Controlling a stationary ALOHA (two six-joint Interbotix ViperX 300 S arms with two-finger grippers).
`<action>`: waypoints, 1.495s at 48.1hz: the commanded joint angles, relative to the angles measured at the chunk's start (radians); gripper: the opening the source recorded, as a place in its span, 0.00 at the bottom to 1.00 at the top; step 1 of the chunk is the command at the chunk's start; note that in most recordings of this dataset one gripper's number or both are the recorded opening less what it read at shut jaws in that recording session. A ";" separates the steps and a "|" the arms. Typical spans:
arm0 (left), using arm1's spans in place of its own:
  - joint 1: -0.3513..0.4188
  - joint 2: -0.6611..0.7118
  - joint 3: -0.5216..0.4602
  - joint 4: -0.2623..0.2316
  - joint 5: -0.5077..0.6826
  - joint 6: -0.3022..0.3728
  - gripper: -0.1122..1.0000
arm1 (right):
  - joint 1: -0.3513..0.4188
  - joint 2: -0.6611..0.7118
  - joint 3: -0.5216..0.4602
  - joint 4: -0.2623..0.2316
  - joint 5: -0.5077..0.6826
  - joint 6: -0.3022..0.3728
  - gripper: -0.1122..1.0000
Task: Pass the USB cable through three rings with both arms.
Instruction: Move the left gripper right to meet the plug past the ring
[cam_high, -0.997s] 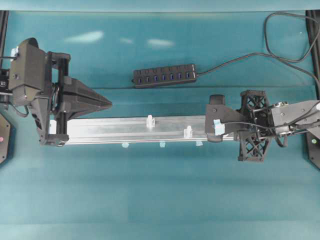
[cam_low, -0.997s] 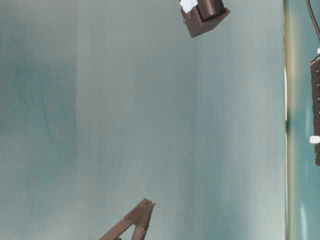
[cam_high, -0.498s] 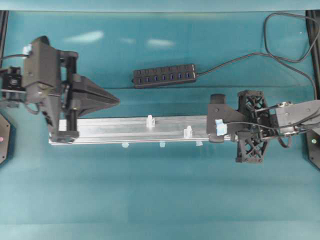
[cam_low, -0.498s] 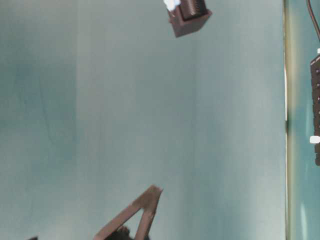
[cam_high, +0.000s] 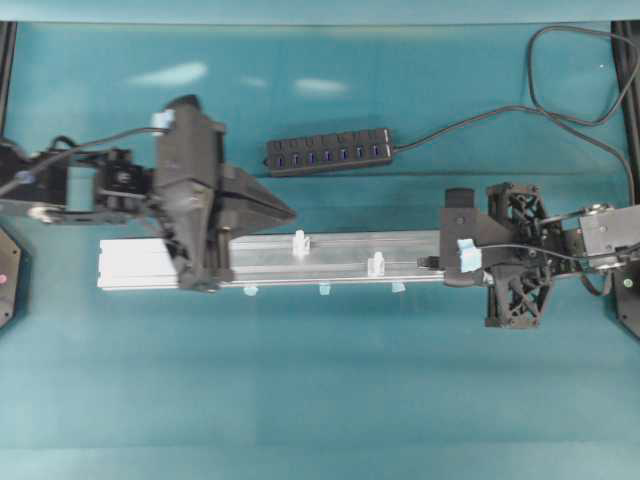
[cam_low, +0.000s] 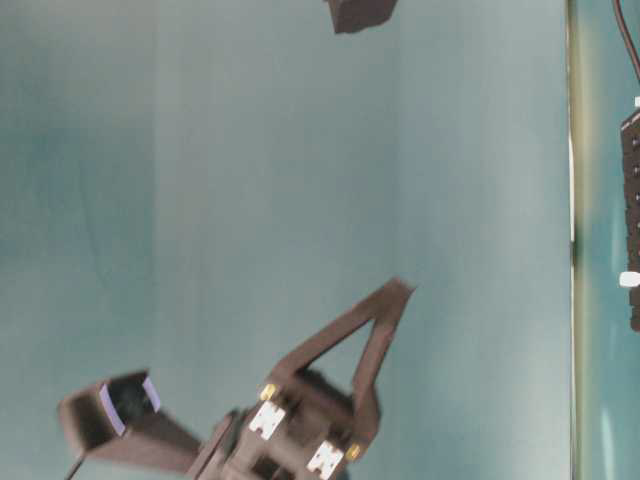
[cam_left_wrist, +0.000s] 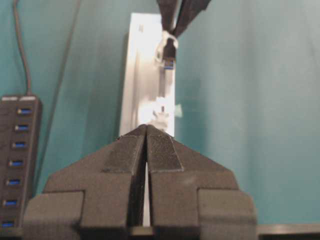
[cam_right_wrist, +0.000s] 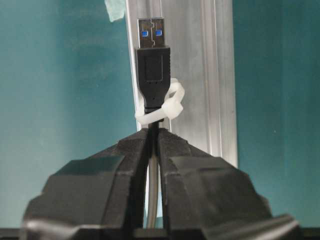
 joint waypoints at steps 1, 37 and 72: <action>0.002 0.017 -0.038 0.002 -0.009 0.000 0.24 | 0.003 -0.020 0.000 -0.002 -0.009 -0.003 0.03; -0.014 0.301 -0.284 0.002 -0.008 0.005 0.91 | -0.002 -0.098 0.084 -0.005 -0.137 0.000 0.03; -0.066 0.588 -0.499 0.006 -0.006 0.055 0.90 | -0.009 -0.100 0.103 -0.006 -0.179 0.003 0.03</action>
